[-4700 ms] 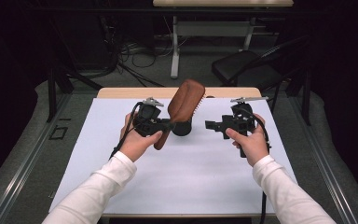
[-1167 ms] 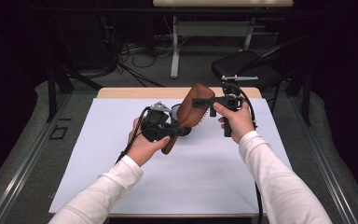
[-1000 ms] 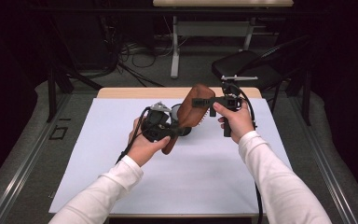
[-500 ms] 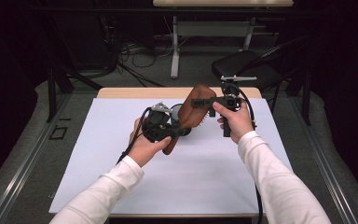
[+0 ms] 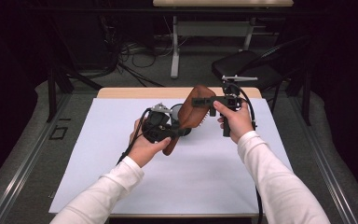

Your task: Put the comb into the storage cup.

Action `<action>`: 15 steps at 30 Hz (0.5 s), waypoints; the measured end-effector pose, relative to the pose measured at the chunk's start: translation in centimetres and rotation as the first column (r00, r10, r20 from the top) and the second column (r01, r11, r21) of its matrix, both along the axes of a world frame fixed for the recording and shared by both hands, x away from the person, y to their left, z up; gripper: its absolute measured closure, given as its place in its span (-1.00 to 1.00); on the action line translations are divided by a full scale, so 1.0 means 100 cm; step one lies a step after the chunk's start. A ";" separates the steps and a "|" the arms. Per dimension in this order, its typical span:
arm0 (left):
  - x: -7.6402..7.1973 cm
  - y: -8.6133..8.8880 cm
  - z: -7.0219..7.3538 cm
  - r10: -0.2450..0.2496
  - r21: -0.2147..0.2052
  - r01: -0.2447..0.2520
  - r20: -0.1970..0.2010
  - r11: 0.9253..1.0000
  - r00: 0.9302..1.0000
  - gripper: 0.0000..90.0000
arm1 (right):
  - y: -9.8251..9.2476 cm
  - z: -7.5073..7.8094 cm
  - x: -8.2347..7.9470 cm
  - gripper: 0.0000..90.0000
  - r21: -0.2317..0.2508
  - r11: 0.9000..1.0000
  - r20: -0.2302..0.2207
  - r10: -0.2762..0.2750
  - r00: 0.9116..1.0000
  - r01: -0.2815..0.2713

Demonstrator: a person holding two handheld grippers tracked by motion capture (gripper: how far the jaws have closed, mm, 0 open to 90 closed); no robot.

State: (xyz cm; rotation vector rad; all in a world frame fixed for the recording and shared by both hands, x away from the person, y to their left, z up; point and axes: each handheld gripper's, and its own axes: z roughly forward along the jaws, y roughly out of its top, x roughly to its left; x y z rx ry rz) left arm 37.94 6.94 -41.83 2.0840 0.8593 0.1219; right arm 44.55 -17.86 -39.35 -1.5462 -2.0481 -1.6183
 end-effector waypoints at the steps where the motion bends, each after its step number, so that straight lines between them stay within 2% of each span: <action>1: 0.000 0.000 0.000 -0.001 0.000 0.001 0.000 1.000 1.000 0.62 | 0.000 0.000 0.000 -0.36 0.005 1.000 0.001 0.000 1.000 0.000; 9: 0.000 0.001 0.000 -0.004 -0.006 0.004 0.002 1.000 1.000 0.62 | -0.003 -0.001 0.001 -0.27 0.041 0.999 -0.007 -0.009 1.000 0.009; 15: 0.000 0.001 -0.001 -0.005 -0.007 0.005 0.002 1.000 1.000 0.62 | -0.004 -0.001 0.001 -0.21 0.038 0.999 -0.006 -0.007 1.000 0.007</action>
